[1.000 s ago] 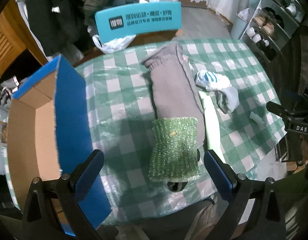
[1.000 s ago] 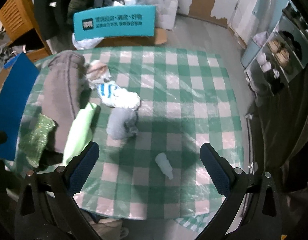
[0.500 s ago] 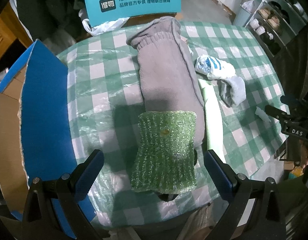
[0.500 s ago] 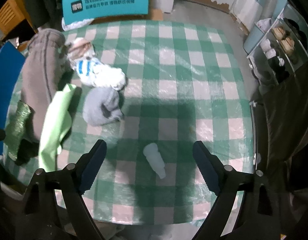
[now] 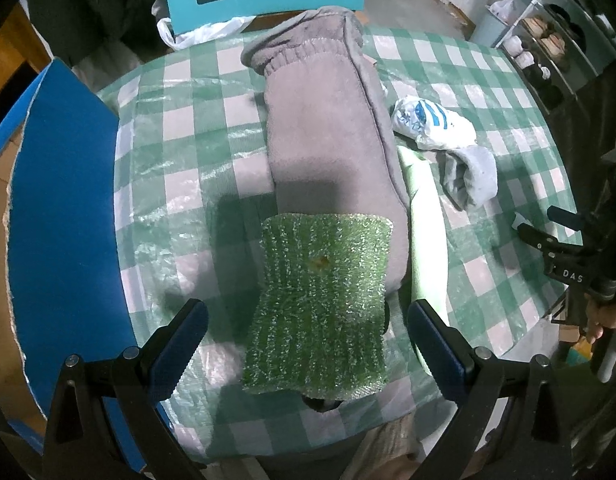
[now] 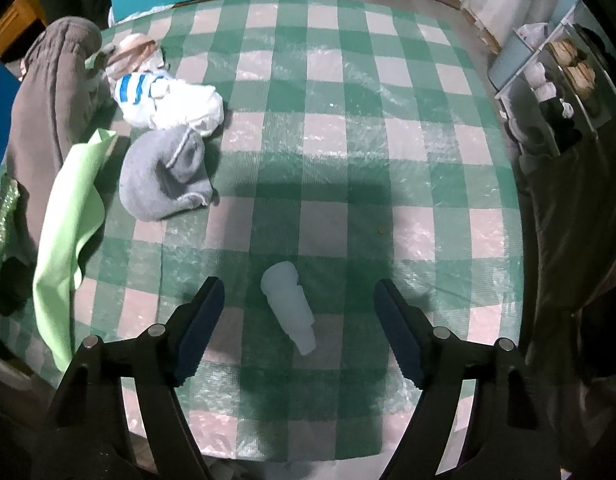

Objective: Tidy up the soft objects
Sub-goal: 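Move the left tool to the green glittery scrub pad and close on it, then lift the green scrub pad with the left tool off the grey fabric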

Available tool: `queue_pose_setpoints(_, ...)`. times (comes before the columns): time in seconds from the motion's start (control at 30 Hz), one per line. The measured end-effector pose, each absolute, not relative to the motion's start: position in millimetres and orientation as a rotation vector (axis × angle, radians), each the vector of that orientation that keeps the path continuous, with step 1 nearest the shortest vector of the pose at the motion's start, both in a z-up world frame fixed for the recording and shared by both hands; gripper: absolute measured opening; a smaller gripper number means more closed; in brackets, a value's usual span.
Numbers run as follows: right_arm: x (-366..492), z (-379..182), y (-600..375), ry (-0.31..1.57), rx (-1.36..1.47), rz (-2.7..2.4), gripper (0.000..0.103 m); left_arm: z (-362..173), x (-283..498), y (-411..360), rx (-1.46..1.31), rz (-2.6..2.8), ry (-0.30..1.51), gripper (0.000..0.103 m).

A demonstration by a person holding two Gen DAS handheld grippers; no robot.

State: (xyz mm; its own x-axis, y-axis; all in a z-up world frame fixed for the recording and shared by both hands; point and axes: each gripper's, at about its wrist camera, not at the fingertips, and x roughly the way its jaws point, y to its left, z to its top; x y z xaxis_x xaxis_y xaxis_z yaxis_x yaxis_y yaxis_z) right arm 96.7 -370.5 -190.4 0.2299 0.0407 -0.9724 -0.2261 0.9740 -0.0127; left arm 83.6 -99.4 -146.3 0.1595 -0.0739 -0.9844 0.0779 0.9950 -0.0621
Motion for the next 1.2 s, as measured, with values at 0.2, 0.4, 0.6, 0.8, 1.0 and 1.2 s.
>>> queue_pose_setpoints(0.2, 96, -199, -373, 1.343, -0.191, 0.172, 0.062, -150, 85, -99, -0.005, -0.115, 1.417, 0.101)
queue_pose_setpoints(0.4, 93, -205, -367, 1.359, -0.216, 0.185, 0.050, -151, 85, -99, -0.010, -0.115, 1.419, 0.101)
queue_pose_setpoints(0.6, 94, -206, -366, 1.360, -0.206, 0.212, 0.030, -150, 85, -99, -0.018, -0.115, 1.421, 0.101)
queue_pose_setpoints(0.8, 91, -205, -362, 1.367, -0.216, 0.224, 0.018, -149, 84, -97, -0.027, -0.115, 1.423, 0.101)
queue_pose_setpoints(1.0, 91, -197, -365, 1.357, -0.172, 0.221, 0.016, -148, 84, -96, -0.029, -0.118, 1.420, 0.101)
queue_pose_setpoints(1.2, 91, -182, -361, 1.324, -0.127, 0.256, 0.016, -149, 82, -97, -0.026, -0.121, 1.423, 0.101)
